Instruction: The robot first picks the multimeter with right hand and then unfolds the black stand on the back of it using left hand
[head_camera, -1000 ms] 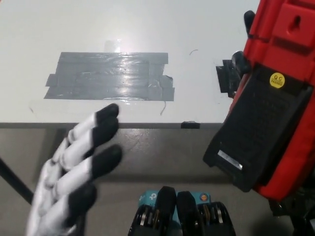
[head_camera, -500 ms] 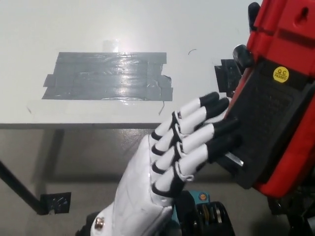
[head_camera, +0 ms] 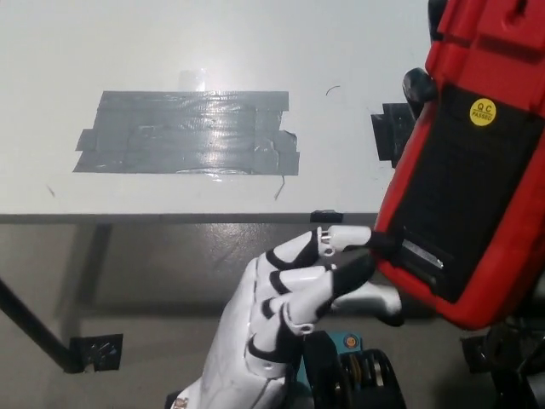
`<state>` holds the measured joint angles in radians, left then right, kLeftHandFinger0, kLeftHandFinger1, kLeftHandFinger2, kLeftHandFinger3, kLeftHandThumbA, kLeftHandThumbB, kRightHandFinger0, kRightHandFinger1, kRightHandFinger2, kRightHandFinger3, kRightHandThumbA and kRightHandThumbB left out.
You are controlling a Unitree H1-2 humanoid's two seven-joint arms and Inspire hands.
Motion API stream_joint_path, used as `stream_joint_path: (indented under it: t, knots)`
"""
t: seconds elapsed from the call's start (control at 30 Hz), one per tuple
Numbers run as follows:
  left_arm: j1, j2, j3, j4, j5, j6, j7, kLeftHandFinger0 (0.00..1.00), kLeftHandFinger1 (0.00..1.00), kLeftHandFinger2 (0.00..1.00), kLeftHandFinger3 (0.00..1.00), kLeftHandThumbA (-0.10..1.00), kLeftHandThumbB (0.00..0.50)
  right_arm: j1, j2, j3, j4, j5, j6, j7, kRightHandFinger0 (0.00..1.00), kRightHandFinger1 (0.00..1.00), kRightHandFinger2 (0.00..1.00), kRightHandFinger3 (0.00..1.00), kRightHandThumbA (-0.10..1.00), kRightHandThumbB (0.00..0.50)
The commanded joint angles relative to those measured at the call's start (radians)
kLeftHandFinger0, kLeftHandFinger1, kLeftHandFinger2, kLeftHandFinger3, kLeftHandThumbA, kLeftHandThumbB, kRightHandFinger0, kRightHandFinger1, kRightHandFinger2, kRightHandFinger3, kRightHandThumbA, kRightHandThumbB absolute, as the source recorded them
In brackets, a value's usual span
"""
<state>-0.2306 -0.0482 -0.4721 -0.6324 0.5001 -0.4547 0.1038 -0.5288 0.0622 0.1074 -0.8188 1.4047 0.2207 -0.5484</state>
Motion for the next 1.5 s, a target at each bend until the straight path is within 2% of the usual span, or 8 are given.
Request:
stream_joint_path:
  t: [0.0, 0.3, 0.43, 0.5, 0.57, 0.7, 1.23, 1.47]
  knots:
    - [-0.012, -0.004, -0.026, -0.001, -0.044, -0.015, 0.054, 0.67, 0.46, 0.99, 1.0, 0.93, 0.415, -0.062, 0.013, -0.001, -0.031, 0.014, -0.048, -0.007, 0.0, 0.45, 0.9, 0.9, -0.1, 0.099]
    - [-0.03, 0.005, -0.003, -0.012, 0.013, -0.015, 0.076, 0.92, 0.24, 0.45, 1.0, 1.0, 0.407, -0.074, -0.017, -0.03, -0.014, 0.015, -0.061, -0.026, 0.0, 0.3, 0.81, 0.94, -0.1, 0.099]
    - [-0.003, 0.029, 0.019, -0.017, 0.061, -0.015, 0.108, 0.96, 0.65, 1.0, 1.0, 1.0, 0.439, -0.104, -0.049, -0.109, 0.07, -0.009, -0.081, -0.003, 0.0, 0.4, 0.92, 1.0, -0.1, 0.064]
    - [0.008, 0.034, 0.03, -0.018, 0.046, -0.015, 0.103, 0.93, 0.5, 0.9, 1.0, 1.0, 0.461, -0.117, -0.069, -0.137, 0.113, -0.03, -0.076, 0.018, 0.0, 0.47, 0.89, 1.0, -0.1, 0.065]
    - [0.014, 0.051, 0.064, -0.025, 0.002, -0.015, 0.061, 1.0, 0.28, 0.38, 1.0, 1.0, 0.499, -0.143, -0.104, -0.166, 0.184, -0.064, -0.06, 0.041, 0.0, 0.47, 0.85, 1.0, -0.1, 0.083]
    - [0.068, 0.098, 0.133, -0.036, 0.038, -0.014, 0.031, 1.0, 1.0, 0.99, 1.0, 1.0, 0.459, -0.182, -0.167, -0.192, 0.339, -0.184, -0.034, 0.069, 0.0, 0.46, 0.8, 0.97, -0.1, 0.101]
    - [0.165, 0.219, 0.208, 0.175, 0.207, -0.015, 0.253, 1.0, 1.0, 1.0, 1.0, 1.0, 0.353, -0.443, -0.437, 0.062, 1.04, -1.136, -0.18, 0.001, 0.0, 0.17, 0.65, 0.78, -0.1, 0.142]
    - [0.186, 0.223, 0.17, 0.197, 0.224, -0.015, 0.301, 1.0, 1.0, 1.0, 1.0, 1.0, 0.31, -0.587, -0.468, 0.288, 1.384, -1.351, -0.221, -0.051, 0.0, 0.39, 0.84, 0.98, -0.1, 0.135]
